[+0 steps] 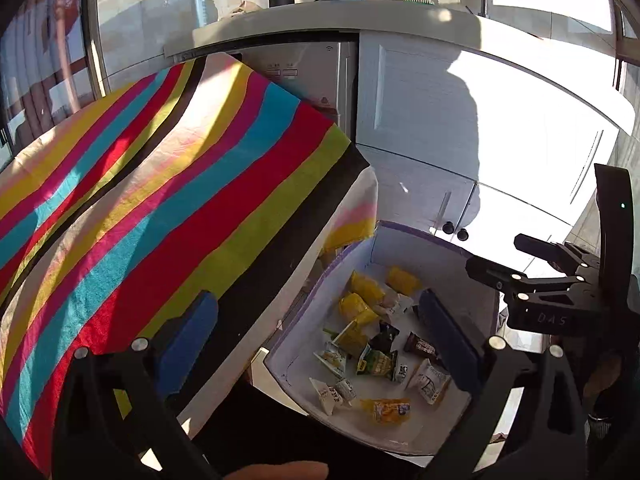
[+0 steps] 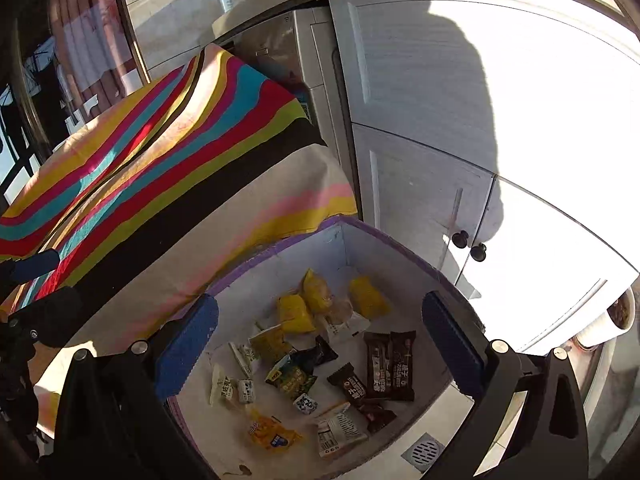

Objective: Organize snacks

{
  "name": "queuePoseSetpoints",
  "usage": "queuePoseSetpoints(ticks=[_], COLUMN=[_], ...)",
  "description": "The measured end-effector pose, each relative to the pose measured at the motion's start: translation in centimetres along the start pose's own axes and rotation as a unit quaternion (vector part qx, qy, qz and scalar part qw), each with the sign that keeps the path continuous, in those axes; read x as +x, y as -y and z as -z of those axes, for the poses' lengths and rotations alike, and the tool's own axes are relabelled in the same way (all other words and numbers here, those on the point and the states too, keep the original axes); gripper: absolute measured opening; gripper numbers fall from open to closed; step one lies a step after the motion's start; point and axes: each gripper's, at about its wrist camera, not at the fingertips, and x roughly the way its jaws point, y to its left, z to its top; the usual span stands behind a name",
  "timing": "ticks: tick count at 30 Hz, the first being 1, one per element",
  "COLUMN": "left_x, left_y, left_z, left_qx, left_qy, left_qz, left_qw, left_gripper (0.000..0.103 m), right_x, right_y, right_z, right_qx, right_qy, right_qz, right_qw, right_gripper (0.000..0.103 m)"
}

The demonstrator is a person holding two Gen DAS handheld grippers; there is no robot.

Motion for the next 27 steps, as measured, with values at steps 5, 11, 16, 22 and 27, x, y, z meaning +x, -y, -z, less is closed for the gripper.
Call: queuePoseSetpoints(ticks=[5, 11, 16, 22, 27], left_x=[4.3, 6.3, 7.1, 7.4, 7.4], left_y=[0.4, 1.0, 1.8, 2.2, 1.9], left_z=[2.7, 4.2, 5.0, 5.4, 5.3], left_qx=[-0.008, -0.001, 0.013, 0.02, 0.016], left_qy=[-0.083, -0.123, -0.141, -0.149, -0.151], left_qz=[0.007, 0.001, -0.003, -0.001, -0.002], left_qw=[0.9965, 0.9925, 0.9899, 0.9887, 0.9883], left_gripper=[0.101, 0.101, 0.101, 0.101, 0.101], right_x=[2.6, 4.5, 5.0, 5.1, 5.3], right_y=[0.3, 1.5, 1.9, 1.4, 0.9], right_z=[1.7, 2.3, 2.6, 2.6, 2.6], right_qx=[0.006, 0.03, 0.039, 0.029, 0.02], right_qy=[-0.049, -0.089, -0.1, -0.099, -0.1], right_qz=[0.02, 0.029, 0.031, 0.032, 0.028], right_qw=[0.999, 0.995, 0.994, 0.994, 0.994], right_gripper=[0.098, 0.098, 0.098, 0.098, 0.098])
